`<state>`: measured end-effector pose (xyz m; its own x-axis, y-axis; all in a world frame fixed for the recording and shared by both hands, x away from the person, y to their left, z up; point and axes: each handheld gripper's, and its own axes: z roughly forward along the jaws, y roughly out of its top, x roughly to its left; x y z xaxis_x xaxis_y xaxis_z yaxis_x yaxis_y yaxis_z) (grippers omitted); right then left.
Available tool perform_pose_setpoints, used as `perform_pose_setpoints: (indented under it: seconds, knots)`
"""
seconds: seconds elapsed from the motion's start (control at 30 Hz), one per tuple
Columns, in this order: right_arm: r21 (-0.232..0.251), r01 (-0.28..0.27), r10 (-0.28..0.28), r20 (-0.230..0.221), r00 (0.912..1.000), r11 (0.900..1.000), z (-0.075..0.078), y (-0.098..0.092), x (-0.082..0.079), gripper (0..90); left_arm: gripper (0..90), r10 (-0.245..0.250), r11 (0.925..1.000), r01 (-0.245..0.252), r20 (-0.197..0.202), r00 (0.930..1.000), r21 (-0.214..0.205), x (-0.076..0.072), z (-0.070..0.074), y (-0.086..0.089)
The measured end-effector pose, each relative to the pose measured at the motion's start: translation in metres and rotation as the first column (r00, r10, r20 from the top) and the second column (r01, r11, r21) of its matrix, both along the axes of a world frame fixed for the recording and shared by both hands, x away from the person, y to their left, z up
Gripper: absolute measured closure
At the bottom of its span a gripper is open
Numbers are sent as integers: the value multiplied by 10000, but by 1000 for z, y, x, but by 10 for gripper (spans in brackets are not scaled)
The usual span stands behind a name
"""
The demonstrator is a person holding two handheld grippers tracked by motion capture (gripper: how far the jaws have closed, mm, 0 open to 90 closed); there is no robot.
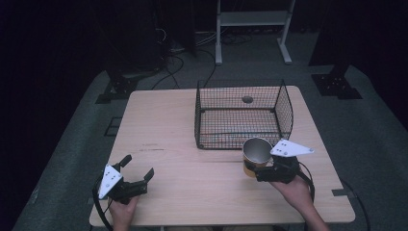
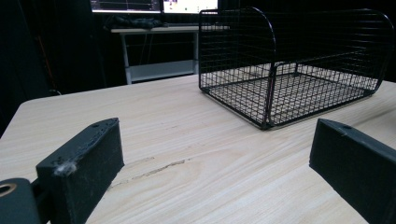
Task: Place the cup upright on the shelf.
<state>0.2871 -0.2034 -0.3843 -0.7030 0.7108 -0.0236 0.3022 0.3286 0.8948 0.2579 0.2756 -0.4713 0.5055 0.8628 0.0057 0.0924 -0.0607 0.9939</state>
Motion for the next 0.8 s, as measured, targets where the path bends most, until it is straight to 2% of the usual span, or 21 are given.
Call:
perform_pose_setpoints:
  seconds: [0.43, 0.8]
  knots:
    - [-105, -366, 364, -173, 9992, 9993, 24, -4, 15, 138, 22, -2, 10000, 2, -2, 10000, -1, 0, 0, 0]
    - [-196, -633, 625, -373, 9973, 9978, 51, -6, 36, 138, 22, 2, 10000, -2, -23, 10000, -42, 0, 0, 0]
